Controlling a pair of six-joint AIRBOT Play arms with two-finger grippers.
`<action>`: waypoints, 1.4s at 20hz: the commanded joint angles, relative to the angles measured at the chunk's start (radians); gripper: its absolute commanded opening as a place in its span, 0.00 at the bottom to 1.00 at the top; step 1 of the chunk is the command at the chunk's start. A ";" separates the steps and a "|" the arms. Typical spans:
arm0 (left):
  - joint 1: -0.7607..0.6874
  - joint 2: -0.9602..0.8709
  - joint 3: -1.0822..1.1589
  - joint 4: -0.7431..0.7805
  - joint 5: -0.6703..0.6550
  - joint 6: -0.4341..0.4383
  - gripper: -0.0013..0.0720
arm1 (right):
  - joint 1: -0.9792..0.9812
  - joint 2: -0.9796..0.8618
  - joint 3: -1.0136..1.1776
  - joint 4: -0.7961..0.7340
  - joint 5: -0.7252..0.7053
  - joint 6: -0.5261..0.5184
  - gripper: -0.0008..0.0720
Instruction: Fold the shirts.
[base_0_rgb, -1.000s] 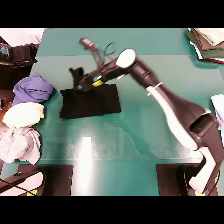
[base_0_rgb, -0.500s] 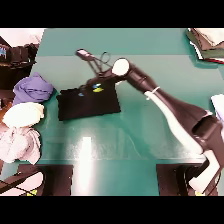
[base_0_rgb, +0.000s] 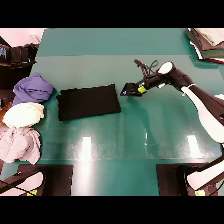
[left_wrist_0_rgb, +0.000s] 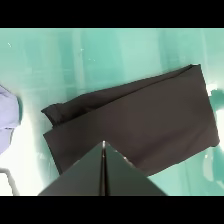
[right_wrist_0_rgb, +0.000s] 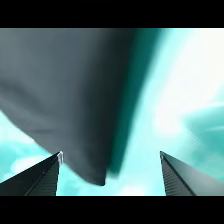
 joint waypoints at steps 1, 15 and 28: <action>0.001 -0.001 0.000 -0.002 0.008 0.000 0.05 | -0.019 -0.077 -0.006 0.115 0.019 0.000 0.96; 0.001 -0.001 0.000 -0.002 -0.006 0.026 0.05 | 0.237 -0.327 0.324 0.266 -0.085 -0.060 0.04; 0.001 -0.001 0.000 -0.010 -0.023 0.043 0.05 | -0.481 0.244 -0.064 0.016 0.032 -0.058 0.03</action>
